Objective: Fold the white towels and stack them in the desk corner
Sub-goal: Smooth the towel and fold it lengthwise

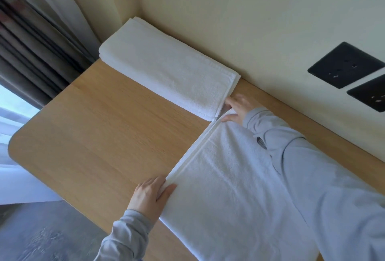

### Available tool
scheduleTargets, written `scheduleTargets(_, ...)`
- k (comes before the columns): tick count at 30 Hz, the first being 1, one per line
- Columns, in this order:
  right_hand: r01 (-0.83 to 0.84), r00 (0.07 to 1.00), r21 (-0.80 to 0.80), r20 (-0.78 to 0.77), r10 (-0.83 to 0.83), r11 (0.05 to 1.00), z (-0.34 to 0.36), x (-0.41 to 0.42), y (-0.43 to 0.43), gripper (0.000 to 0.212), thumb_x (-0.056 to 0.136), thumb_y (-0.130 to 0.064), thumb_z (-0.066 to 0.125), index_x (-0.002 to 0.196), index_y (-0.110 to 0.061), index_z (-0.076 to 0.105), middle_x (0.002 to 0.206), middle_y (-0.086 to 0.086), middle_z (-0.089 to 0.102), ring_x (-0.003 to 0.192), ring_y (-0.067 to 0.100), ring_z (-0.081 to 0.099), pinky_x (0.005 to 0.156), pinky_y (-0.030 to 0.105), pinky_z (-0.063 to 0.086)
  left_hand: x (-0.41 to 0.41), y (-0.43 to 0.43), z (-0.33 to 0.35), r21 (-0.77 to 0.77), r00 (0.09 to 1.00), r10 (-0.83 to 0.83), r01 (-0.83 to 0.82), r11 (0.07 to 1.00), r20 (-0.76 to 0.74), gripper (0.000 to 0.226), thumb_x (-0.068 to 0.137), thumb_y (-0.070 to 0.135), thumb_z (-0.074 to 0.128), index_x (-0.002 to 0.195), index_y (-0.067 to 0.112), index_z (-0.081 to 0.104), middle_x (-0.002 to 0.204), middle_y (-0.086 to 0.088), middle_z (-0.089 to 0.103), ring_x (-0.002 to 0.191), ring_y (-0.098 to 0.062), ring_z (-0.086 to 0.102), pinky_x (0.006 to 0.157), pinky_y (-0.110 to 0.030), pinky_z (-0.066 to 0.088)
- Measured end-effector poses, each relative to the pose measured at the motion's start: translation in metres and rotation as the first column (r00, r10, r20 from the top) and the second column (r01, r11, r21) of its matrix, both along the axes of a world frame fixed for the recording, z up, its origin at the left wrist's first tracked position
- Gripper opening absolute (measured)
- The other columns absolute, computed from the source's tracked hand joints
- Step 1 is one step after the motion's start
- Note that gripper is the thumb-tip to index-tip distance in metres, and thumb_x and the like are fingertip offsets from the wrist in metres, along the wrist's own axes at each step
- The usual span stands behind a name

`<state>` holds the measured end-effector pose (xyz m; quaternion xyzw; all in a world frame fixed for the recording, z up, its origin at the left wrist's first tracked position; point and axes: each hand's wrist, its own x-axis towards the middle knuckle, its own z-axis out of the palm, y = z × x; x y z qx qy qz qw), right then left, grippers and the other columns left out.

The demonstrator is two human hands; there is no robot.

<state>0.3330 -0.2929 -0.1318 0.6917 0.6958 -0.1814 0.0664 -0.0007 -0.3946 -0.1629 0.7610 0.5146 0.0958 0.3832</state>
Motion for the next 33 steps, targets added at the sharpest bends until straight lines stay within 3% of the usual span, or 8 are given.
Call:
scheduleTargets(3, 0.259, 0.959, 0.066, -0.137, -0.248, 0.964, -0.009, 0.005, -0.013, 0.054, 0.074, -0.047, 0.071, 0.100, -0.002, 0.057, 0.097, 0.009, 0.054, 0.081, 0.019, 0.045, 0.066, 0.028, 0.035, 0.005, -0.004, 0.002, 0.021, 0.999, 0.041, -0.041, 0.999, 0.007, 0.066, 0.076, 0.061, 0.030, 0.073, 0.002, 0.060, 0.059, 0.001, 0.050, 0.063, -0.023, 0.051, 0.065, -0.030, 0.037)
scheduleTargets(7, 0.379, 0.919, 0.109, -0.162, -0.360, 0.919, -0.016, 0.001, -0.018, 0.052, 0.079, -0.048, 0.066, 0.102, -0.003, 0.054, 0.084, 0.010, 0.056, 0.071, 0.021, 0.048, 0.059, 0.028, 0.036, 0.000, -0.008, 0.003, 0.021, 0.988, 0.101, -0.104, 0.994, 0.119, 0.034, 0.082, 0.036, 0.052, 0.063, 0.008, 0.052, 0.051, 0.016, 0.035, 0.058, 0.001, 0.043, 0.056, -0.013, 0.032)
scheduleTargets(15, 0.242, 0.923, 0.262, 0.233, -0.305, 0.934, -0.022, -0.013, -0.017, 0.061, 0.077, -0.066, 0.050, 0.089, -0.007, 0.045, 0.067, 0.006, 0.045, 0.061, 0.020, 0.048, 0.058, 0.032, 0.031, -0.005, -0.009, -0.004, 0.103, 0.982, 0.105, -0.122, 0.987, 0.157, 0.017, 0.082, 0.014, 0.053, 0.074, 0.027, 0.046, 0.052, 0.020, 0.041, 0.058, 0.013, 0.042, 0.056, -0.001, 0.031)
scheduleTargets(18, 0.309, 0.895, 0.261, 0.245, -0.372, 0.915, -0.019, -0.016, -0.017, 0.063, 0.075, -0.070, 0.049, 0.088, -0.009, 0.040, 0.070, 0.006, 0.047, 0.063, 0.019, 0.046, 0.062, 0.033, 0.033, -0.004, -0.012, -0.004, 0.122, 0.976, 0.179, -0.194, 0.973, 0.126, 0.016, 0.085, 0.022, 0.049, 0.074, 0.016, 0.059, 0.061, 0.019, 0.042, 0.063, 0.006, 0.044, 0.062, -0.009, 0.037)
scheduleTargets(21, 0.349, 0.890, 0.358, 0.164, -0.426, 0.866, -0.016, -0.023, -0.033, 0.060, 0.091, -0.059, 0.036, 0.117, -0.006, 0.047, 0.097, 0.012, 0.056, 0.087, 0.026, 0.053, 0.075, 0.039, 0.040, 0.015, -0.023, 0.005, 0.290, 0.959, 0.282, -0.270, 0.918, 0.002, 0.043, 0.084, 0.028, 0.039, 0.102, -0.003, 0.063, 0.098, -0.012, 0.064, 0.090, -0.020, 0.055, 0.081, -0.040, 0.044)
scheduleTargets(24, 0.154, 0.988, 0.500, -0.089, -0.126, 0.852, -0.013, -0.055, -0.068, 0.049, 0.095, -0.028, 0.032, 0.134, -0.002, 0.045, 0.138, 0.017, 0.049, 0.126, 0.033, 0.047, 0.103, 0.049, 0.036, 0.054, -0.036, 0.018, 0.468, 0.988, 0.035, 0.042, 0.883, -0.153, 0.048, 0.090, 0.032, 0.040, 0.126, 0.004, 0.056, 0.135, -0.014, 0.053, 0.125, -0.031, 0.047, 0.097, -0.042, 0.036)
scheduleTargets(27, -0.245, 0.951, 0.520, -0.035, 0.307, 0.818, -0.024, -0.084, -0.115, 0.047, 0.094, -0.021, 0.034, 0.134, -0.003, 0.048, 0.144, 0.010, 0.044, 0.136, 0.026, 0.037, 0.111, 0.048, 0.030, 0.070, -0.039, 0.013, 0.390, 0.940, -0.179, 0.288, 0.874, -0.291, 0.062, 0.090, 0.046, 0.038, 0.136, 0.006, 0.047, 0.145, -0.010, 0.041, 0.135, -0.029, 0.038, 0.105, -0.045, 0.030)
scheduleTargets(33, -0.327, 0.943, 0.281, 0.032, 0.332, 0.902, -0.033, -0.041, -0.106, 0.058, 0.094, -0.041, 0.031, 0.143, -0.012, 0.033, 0.152, 0.004, 0.029, 0.142, 0.020, 0.023, 0.115, 0.046, 0.017, 0.050, -0.035, -0.009, 0.283, 0.895, -0.215, 0.339, 0.897, -0.390, 0.070, 0.093, 0.060, 0.022, 0.146, 0.014, 0.031, 0.153, -0.004, 0.028, 0.141, -0.024, 0.026, 0.109, -0.049, 0.026)
